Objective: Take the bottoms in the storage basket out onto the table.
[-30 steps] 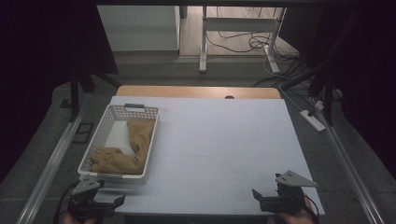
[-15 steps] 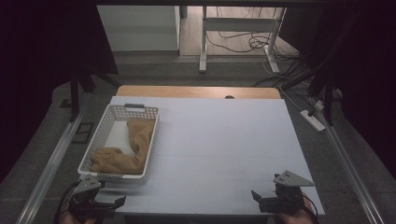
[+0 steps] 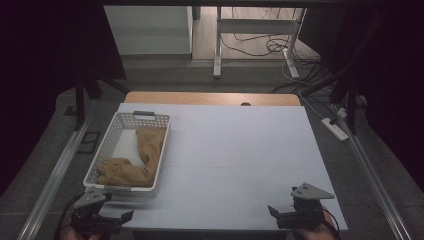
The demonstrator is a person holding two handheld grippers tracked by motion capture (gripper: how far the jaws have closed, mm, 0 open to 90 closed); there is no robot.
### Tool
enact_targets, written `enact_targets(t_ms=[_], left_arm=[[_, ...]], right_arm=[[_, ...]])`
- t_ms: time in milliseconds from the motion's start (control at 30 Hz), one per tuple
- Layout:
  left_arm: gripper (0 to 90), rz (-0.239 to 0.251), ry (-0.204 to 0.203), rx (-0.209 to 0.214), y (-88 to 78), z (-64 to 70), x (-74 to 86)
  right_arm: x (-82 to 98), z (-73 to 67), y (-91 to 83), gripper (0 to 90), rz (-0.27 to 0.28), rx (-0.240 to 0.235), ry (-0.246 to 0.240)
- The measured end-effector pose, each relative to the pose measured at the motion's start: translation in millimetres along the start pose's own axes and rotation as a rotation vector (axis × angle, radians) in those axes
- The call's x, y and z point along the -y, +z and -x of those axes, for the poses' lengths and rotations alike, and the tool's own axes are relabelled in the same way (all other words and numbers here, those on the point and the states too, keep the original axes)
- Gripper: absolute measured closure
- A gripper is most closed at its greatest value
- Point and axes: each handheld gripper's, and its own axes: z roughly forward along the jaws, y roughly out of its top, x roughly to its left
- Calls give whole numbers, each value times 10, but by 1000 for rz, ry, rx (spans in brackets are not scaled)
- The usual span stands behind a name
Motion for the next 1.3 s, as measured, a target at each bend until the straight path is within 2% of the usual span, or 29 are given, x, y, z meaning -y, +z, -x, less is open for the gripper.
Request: enact_targets(t_ms=[433, 933, 1133, 1300], left_arm=[[0, 14, 32, 38, -28, 8, -48], [0, 33, 68, 60, -86, 12, -130], [0, 32, 65, 78, -90, 2, -170], [0, 33, 64, 65, -93, -20, -197]], right_arm=[[-1, -6, 12, 0, -7, -10, -6], [-1, 0, 12, 0, -8, -17, -5], [0, 2, 11, 0, -7, -19, -5], [0, 4, 12, 0, -8, -20, -3]])
